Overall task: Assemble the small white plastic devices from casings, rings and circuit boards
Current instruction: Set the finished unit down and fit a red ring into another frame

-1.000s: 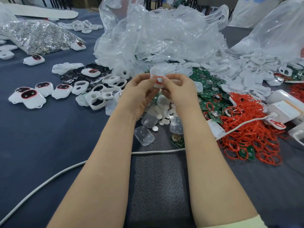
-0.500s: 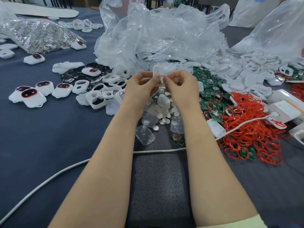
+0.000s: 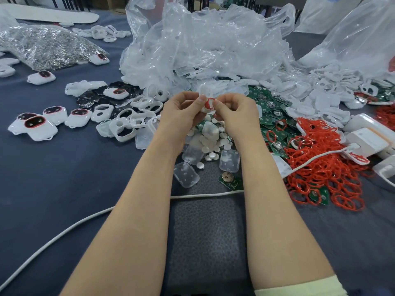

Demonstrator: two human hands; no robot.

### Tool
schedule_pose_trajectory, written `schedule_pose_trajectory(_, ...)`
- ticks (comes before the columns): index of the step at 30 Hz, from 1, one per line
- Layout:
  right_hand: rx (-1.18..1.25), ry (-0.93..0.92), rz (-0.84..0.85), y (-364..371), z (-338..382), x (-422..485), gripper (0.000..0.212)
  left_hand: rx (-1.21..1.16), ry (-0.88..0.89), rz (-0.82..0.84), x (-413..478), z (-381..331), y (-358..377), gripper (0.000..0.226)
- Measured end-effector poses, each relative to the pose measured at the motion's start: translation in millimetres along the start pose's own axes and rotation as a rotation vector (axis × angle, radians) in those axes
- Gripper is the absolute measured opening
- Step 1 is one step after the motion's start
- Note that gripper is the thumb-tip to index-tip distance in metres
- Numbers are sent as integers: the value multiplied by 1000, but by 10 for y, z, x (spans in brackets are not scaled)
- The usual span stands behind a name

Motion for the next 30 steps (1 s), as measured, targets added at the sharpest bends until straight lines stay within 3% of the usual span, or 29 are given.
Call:
schedule_pose_trajectory(17,-78,-24,-5,11,-11,-6,17,185,62,-1,-48,-22,16,5)
schedule_pose_trajectory(24,-94,3,17,26,-58,11,8,429,135,-38,-90,-28,64,23)
schedule_pose_trajectory(30,61,84,7,16,-70,-25,16,397,155,-61,-77,-36,34,15)
Point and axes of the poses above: each hand's wrist, its own x-axis towards the middle knuckle, its own y-axis out of the palm, z = x × y, the point moved 3 cm from there along x, towards the middle knuckle, and after that the axes turned 9 degrees about -y, right-handed, at the moved point
